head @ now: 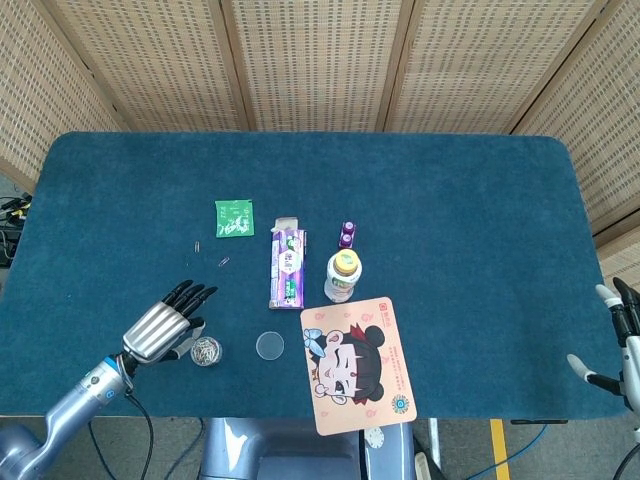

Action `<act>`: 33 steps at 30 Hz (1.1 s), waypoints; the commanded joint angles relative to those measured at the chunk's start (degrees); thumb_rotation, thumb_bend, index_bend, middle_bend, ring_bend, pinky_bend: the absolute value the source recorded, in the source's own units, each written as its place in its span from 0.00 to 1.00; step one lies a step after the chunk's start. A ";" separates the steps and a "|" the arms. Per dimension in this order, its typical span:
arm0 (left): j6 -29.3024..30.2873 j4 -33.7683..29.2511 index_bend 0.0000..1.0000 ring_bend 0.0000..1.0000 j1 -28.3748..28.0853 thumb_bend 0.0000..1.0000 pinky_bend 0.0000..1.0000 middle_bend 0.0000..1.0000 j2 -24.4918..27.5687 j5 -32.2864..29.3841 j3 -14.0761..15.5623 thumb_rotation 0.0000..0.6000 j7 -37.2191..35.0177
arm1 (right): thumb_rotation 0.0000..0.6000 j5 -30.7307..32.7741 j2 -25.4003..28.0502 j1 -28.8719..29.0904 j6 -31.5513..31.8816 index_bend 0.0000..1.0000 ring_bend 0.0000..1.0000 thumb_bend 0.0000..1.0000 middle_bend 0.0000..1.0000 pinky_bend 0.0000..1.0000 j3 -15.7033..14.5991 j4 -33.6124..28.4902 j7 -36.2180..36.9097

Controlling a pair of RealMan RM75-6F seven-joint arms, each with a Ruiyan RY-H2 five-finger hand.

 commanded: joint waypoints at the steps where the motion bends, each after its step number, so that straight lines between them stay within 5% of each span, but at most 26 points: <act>1: -1.10 -0.41 0.75 0.00 0.04 0.44 0.00 0.00 -0.56 -0.61 0.07 1.00 0.90 | 1.00 0.01 0.02 0.03 0.01 0.07 0.00 0.00 0.00 0.00 0.06 0.05 0.21; 12: -2.96 -1.63 0.73 0.00 0.44 0.43 0.00 0.00 -0.38 -2.10 0.44 1.00 3.72 | 1.00 -0.17 0.02 0.00 0.27 0.07 0.00 0.00 0.00 0.00 0.13 0.21 0.93; 17: -3.20 -3.25 0.19 0.00 0.69 0.17 0.00 0.00 0.66 -2.60 0.70 1.00 1.90 | 1.00 -0.34 0.03 -0.03 0.33 0.07 0.00 0.00 0.00 0.00 0.02 0.09 0.76; 18: -2.62 -3.37 0.15 0.00 0.79 0.16 0.00 0.00 0.89 -2.25 0.65 1.00 1.34 | 1.00 -0.43 0.02 -0.05 0.40 0.07 0.00 0.00 0.00 0.00 0.00 0.07 0.70; 28: 1.47 -3.66 0.20 0.00 1.90 0.17 0.00 0.00 3.67 -2.71 -1.14 1.00 -3.31 | 1.00 -0.71 0.17 -0.19 0.69 0.07 0.00 0.00 0.00 0.00 -0.10 0.02 0.99; 33: 0.35 -0.88 0.27 0.00 1.86 0.27 0.00 0.00 3.58 -5.46 -2.57 1.00 -4.60 | 1.00 -0.99 0.22 -0.20 0.75 0.07 0.00 0.00 0.00 0.00 -0.21 -0.10 0.98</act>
